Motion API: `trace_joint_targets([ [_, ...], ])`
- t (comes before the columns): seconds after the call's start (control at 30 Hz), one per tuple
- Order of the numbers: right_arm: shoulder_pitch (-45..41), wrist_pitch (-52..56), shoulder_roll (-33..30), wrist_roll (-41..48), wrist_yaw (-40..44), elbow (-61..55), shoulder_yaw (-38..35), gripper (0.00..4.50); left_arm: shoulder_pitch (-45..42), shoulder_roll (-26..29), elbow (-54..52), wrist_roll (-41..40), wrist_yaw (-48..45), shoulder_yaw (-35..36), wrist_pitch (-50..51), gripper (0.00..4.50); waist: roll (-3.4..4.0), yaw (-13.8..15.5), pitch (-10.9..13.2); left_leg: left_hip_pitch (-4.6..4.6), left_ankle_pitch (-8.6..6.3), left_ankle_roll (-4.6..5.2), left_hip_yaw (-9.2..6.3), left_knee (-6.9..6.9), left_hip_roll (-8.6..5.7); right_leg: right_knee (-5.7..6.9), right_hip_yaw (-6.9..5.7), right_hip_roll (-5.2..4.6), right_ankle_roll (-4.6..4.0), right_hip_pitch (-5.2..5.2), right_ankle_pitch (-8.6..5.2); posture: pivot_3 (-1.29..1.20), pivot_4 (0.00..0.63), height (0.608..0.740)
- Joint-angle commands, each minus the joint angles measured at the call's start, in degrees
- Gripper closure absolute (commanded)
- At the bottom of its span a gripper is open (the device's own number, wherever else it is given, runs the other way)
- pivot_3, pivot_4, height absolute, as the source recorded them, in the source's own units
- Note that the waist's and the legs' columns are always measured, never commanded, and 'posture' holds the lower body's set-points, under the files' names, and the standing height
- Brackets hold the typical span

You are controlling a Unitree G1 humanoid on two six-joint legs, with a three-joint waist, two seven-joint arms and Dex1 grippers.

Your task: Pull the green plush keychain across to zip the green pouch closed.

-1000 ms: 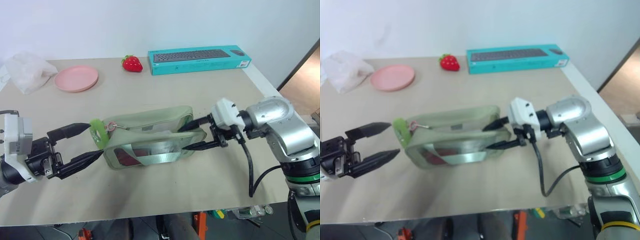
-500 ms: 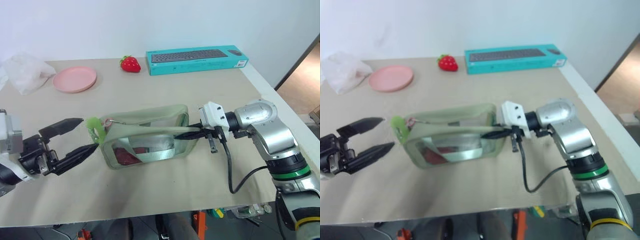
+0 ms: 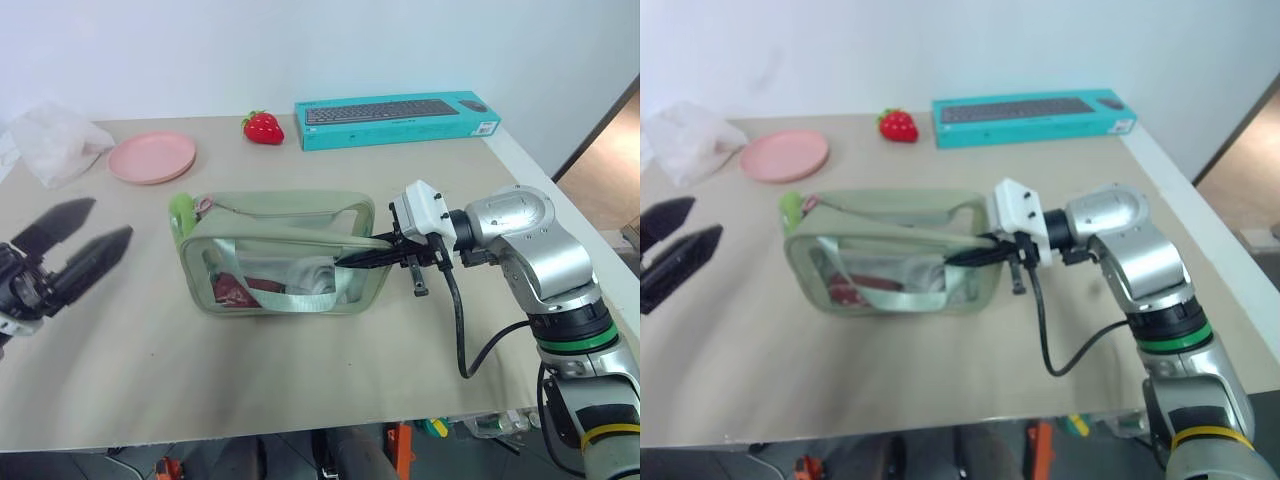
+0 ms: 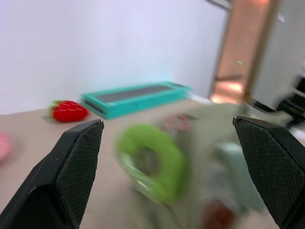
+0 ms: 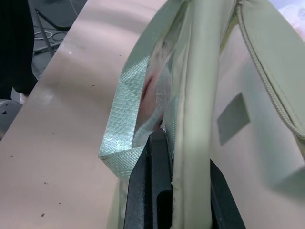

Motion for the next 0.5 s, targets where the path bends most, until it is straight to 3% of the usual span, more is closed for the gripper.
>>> trace_joint_targets([
  [0.03,1.1,-2.9,0.1,-3.1,-1.5,-1.9,1.4,4.44,-1.8,0.3,1.0,-3.0,1.6,1.9,-0.5,0.00,-0.01,-0.1,0.0,0.00,0.00,0.00,0.01,0.00,0.00,0.00,0.01,0.00,0.01,0.00,0.01,0.00,0.150,0.740],
  [0.37,2.9,-3.5,1.1,-5.9,-3.6,-3.1,3.0,4.44,5.6,3.5,-3.2,-1.7,-4.3,0.0,3.4,0.00,-0.09,-0.3,-0.1,0.09,0.00,-0.02,0.08,0.00,0.04,0.05,0.09,0.04,0.01,-0.01,0.01,0.00,0.150,0.740],
  [0.5,2.9,-3.6,1.1,-6.0,-3.7,-3.0,2.8,4.44,7.7,5.5,0.1,1.0,-4.3,-0.9,5.5,0.00,-0.10,-0.2,-0.1,0.17,0.01,-0.02,0.06,0.00,0.05,0.19,0.08,0.10,-0.05,-0.01,-0.02,0.00,0.150,0.740],
])
